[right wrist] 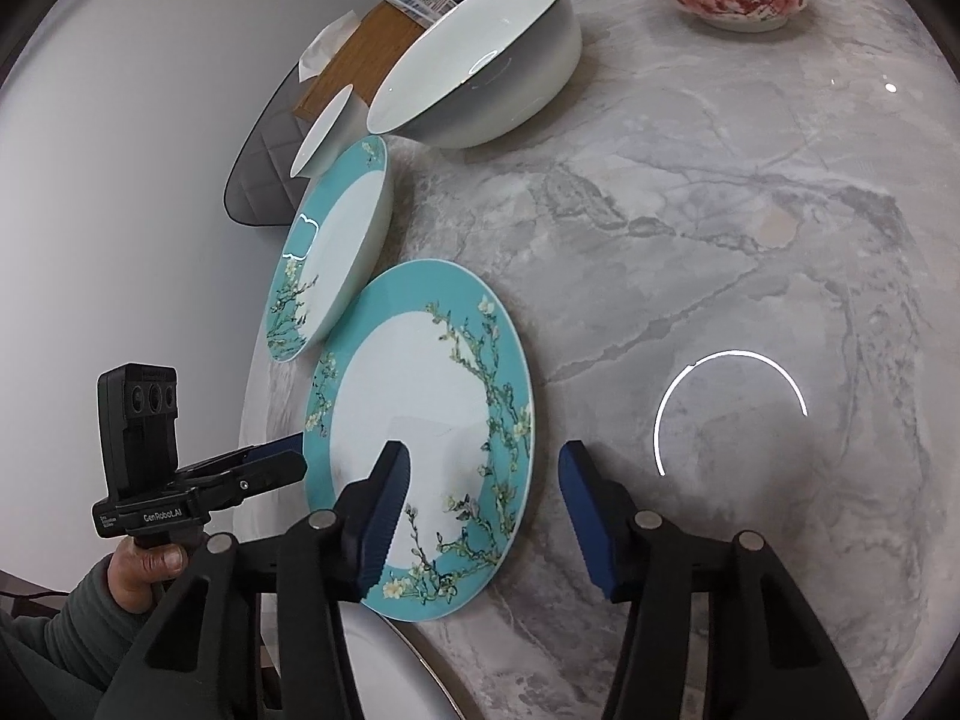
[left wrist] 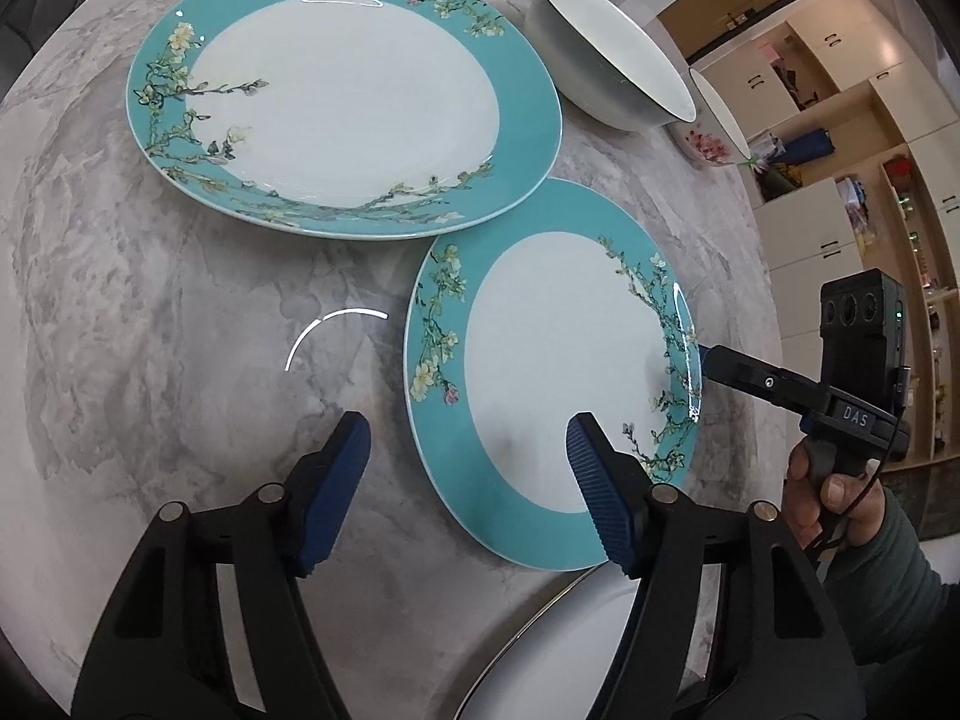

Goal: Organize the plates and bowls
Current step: 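Close the right tool on the rim of the teal floral plate, then carry the teal floral plate with the right tool onto the grey-rimmed plate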

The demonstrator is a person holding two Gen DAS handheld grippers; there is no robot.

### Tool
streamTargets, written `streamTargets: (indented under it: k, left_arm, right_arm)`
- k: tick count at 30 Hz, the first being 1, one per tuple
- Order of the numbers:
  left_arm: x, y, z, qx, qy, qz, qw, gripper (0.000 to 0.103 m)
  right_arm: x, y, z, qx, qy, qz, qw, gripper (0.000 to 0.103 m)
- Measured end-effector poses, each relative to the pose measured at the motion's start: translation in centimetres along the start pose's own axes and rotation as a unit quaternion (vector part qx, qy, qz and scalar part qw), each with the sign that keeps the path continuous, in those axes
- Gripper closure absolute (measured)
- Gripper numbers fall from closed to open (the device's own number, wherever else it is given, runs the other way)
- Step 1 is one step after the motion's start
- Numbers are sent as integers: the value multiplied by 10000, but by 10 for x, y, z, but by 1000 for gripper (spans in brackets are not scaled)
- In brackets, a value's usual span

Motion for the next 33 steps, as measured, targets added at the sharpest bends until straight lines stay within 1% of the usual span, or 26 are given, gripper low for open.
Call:
streamTargets:
  k: [2, 3, 4, 5, 6, 7, 8, 10, 12, 13, 15, 16, 17, 18, 20, 23, 33]
  left_arm:
    - [-2, 3, -2, -5, -18, 16, 10000, 38]
    - [-3, 4, -3, -5, -20, 45, 10000, 46]
    - [-5, 5, -4, 0, -19, 83, 10000, 60]
    - [-6, 6, -3, 14, 46, 106, 9999, 63]
    - [-5, 7, -2, 32, 114, 87, 9999, 71]
    - [-5, 7, -1, 73, 124, 93, 9999, 74]
    - [-5, 8, 1, 120, 99, 103, 9998, 75]
    - [-4, 8, 3, 142, 103, 111, 9998, 79]
    - [-4, 9, 5, 142, 96, 129, 9998, 81]
    - [-3, 9, 6, 162, 129, 143, 9997, 84]
    - [-2, 8, 11, 248, 161, 172, 9994, 89]
    - [-2, 8, 14, 304, 145, 190, 9993, 91]
    - [-2, 9, 15, 358, 105, 221, 9991, 91]
    - [-1, 9, 18, 360, 102, 237, 9990, 91]
    - [-1, 10, 16, 307, 180, 243, 9991, 91]
    - [-2, 12, 15, 361, 233, 238, 9988, 91]
    - [-4, 9, 6, 377, 99, 262, 9989, 93]
  right_arm:
    - [-3, 0, 1, 5, 1, 22, 10000, 53]
    - [-4, 1, 2, 12, -16, 27, 10000, 55]
    - [-5, 1, 2, 15, -28, 39, 10000, 55]
    - [-6, 2, 2, 14, -22, 48, 10000, 55]
    - [-6, 2, 3, 18, -16, 53, 10000, 55]
    - [-6, 2, 2, 26, -17, 56, 10000, 55]
    - [-6, 2, 2, 29, -12, 56, 10000, 56]
    - [-7, 2, 0, -6, 9, 56, 10000, 59]
    - [-6, 2, -2, -19, -15, 62, 10000, 66]
    - [-4, 2, -4, -30, -33, 68, 10000, 68]
    - [-3, 2, -7, -42, -117, 85, 9999, 81]
    - [-3, 2, -9, -33, -188, 103, 9998, 84]
    - [-3, 2, -10, -18, -268, 123, 9996, 90]
    - [-1, 2, -11, 2, -315, 140, 9994, 91]
    - [1, 1, -11, 59, -405, 154, 9990, 91]
    - [2, 0, -7, 158, -596, 148, 9980, 90]
    - [6, -1, -10, -36, -671, 71, 9977, 90]
Point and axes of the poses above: each gripper's, at about its wrist camera, not at the fingertips, and x roughly against the way its jaws point, z to its left, y to its top, the point moved 4 cm from there along -x, roughly the way its jaws point, and after that the axes turned 3 degrees about y, right-handed, at the moved point
